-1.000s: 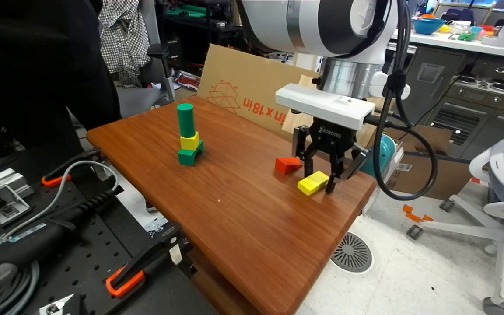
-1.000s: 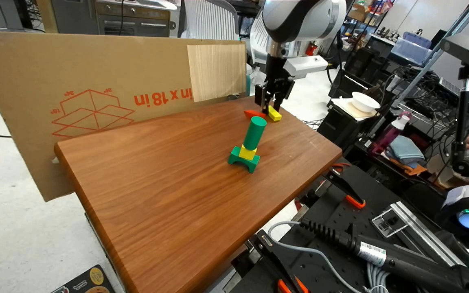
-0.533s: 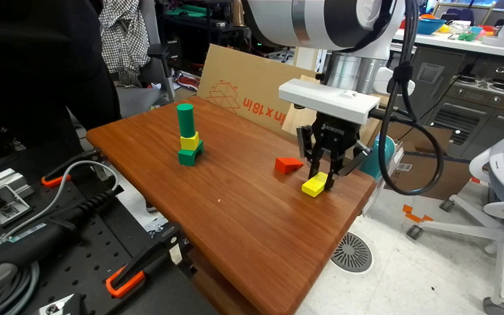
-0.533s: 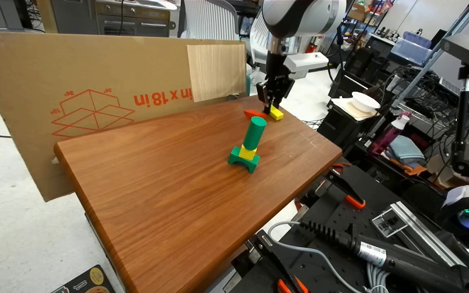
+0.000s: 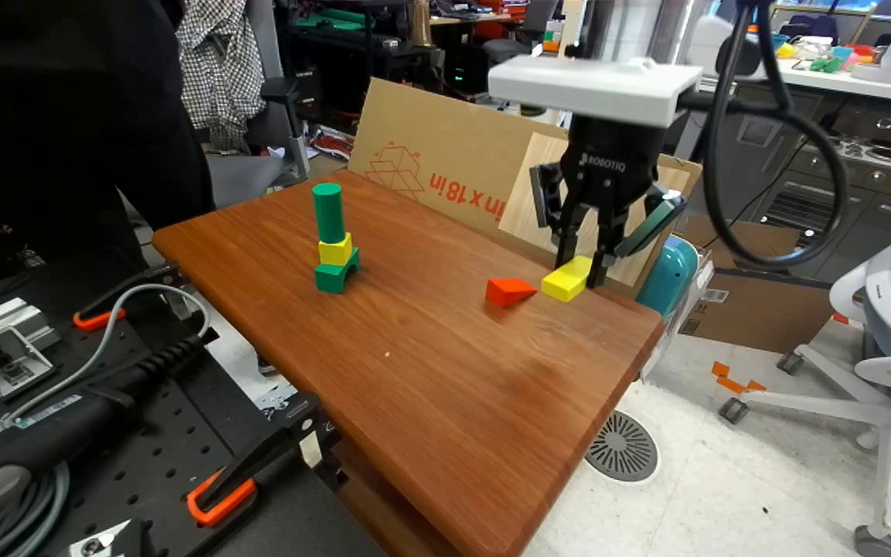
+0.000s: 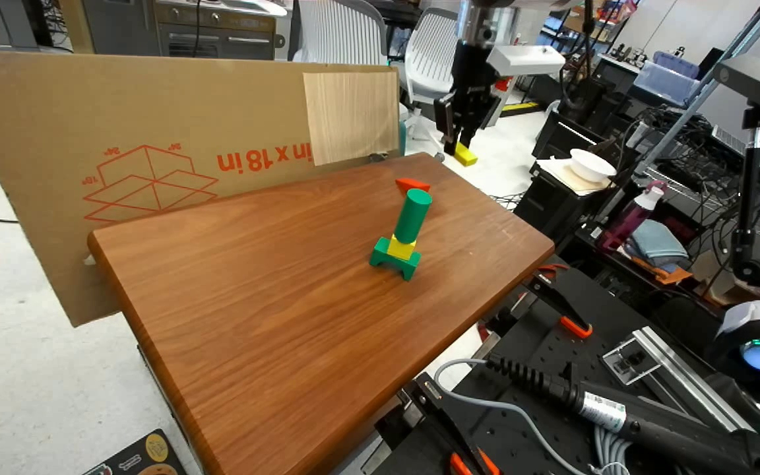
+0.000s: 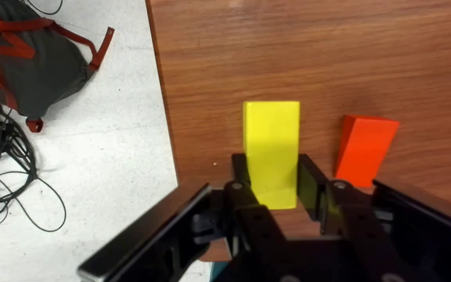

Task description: Pick the yellow block on the table and put it on the stack of blocks

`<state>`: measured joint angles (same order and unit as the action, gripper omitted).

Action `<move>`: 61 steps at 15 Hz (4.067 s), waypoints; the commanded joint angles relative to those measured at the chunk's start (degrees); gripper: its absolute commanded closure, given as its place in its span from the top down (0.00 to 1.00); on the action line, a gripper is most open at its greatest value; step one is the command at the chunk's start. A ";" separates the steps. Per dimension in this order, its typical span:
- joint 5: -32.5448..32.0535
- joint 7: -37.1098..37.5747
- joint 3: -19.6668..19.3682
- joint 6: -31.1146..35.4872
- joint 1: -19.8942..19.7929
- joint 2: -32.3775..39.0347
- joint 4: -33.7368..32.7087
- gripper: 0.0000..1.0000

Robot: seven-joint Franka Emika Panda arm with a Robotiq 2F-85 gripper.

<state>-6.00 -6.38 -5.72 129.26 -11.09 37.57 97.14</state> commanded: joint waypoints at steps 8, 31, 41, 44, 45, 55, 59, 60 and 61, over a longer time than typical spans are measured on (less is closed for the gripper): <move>-2.01 6.94 0.56 -1.10 6.90 -23.17 16.21 0.09; 5.62 6.18 8.32 -1.70 12.62 -27.29 28.41 0.09; 3.57 8.41 7.96 -0.93 13.33 -24.03 27.93 0.09; 3.43 8.99 7.91 -1.01 13.44 -22.90 26.88 0.09; 3.39 9.12 7.90 -1.18 13.49 -22.38 26.54 0.09; 1.88 9.37 7.73 -0.80 13.97 -21.90 26.55 0.82; 2.90 7.67 7.59 -0.74 12.91 -24.79 28.05 1.00; 2.98 7.26 7.26 -0.74 12.47 -25.84 28.56 1.00; 3.00 7.11 6.87 -0.70 12.11 -26.64 28.86 1.00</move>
<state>-3.02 1.97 2.18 128.19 1.86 14.73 123.96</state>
